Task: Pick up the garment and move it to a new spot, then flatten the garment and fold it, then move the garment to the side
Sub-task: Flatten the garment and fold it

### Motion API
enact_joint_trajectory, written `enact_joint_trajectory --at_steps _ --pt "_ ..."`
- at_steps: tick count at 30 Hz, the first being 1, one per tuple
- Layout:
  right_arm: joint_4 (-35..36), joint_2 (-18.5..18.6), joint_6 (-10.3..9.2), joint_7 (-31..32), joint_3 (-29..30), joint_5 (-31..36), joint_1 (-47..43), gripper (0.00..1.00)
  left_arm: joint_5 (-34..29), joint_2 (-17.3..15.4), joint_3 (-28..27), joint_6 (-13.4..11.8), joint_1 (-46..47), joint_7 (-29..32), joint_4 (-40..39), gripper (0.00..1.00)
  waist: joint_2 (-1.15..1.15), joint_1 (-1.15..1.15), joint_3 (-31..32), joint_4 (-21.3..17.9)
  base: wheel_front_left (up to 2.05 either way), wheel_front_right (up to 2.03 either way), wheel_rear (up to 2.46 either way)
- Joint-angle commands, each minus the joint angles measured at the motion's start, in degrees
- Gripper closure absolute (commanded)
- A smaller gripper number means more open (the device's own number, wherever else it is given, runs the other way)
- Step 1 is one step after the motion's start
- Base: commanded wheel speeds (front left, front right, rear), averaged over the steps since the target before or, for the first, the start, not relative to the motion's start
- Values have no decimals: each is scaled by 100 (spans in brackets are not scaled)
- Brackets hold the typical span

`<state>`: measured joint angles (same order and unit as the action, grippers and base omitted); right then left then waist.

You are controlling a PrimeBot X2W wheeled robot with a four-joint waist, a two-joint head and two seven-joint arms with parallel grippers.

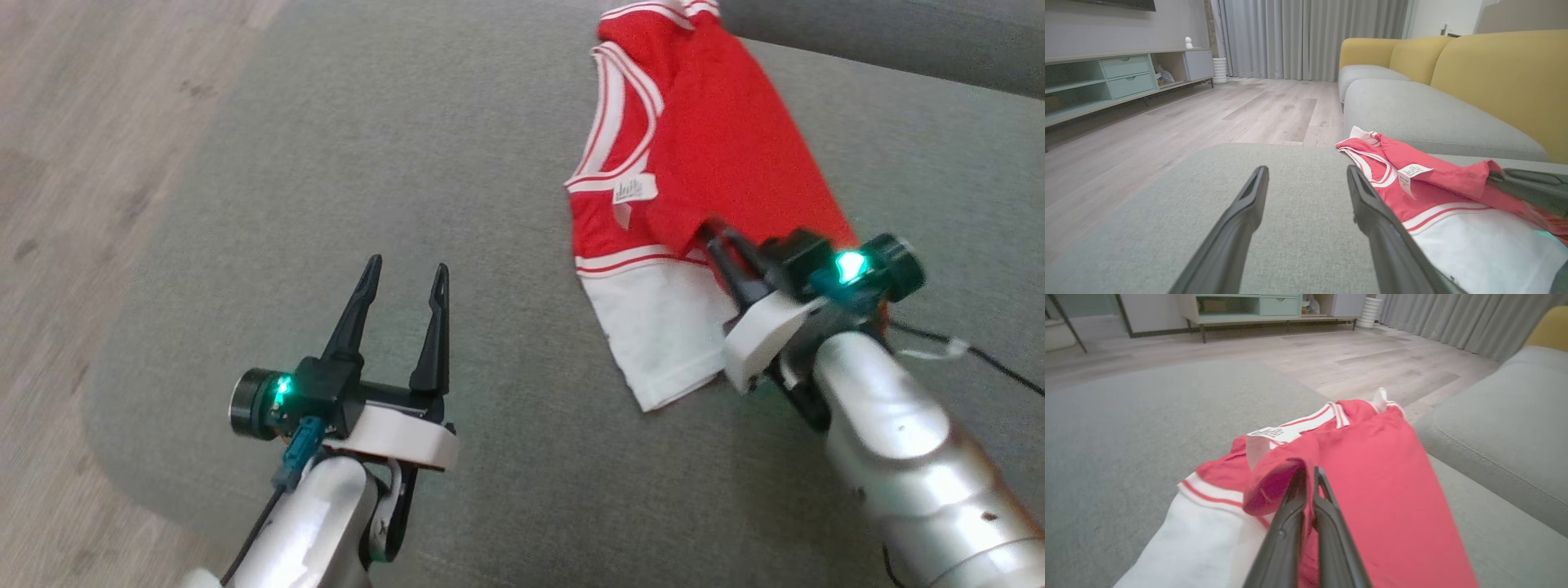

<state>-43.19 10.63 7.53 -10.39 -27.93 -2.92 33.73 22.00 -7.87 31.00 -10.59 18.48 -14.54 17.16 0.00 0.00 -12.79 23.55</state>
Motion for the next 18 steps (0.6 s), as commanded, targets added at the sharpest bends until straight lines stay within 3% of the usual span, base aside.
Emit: enact_joint_trajectory --at_steps 1,5,10,18 --pt "197 -77 -4 -78 49 -85 235 100 -73 -73 -246 -4 89 -46 -142 0 0 0 43 -109 0 0 0" --pt "493 184 -4 37 679 -536 401 100 -127 -70 -301 26 90 -46 -160 0 0 0 19 -374 0 0 0" --pt "884 782 -4 442 1295 -917 720 100 -179 -12 -314 64 159 -46 -158 0 0 0 -113 -526 0 0 0" --pt "668 1744 -4 1199 1907 -977 1594 100 -263 197 -241 195 372 -46 -119 0 0 0 -412 -295 0 0 0"
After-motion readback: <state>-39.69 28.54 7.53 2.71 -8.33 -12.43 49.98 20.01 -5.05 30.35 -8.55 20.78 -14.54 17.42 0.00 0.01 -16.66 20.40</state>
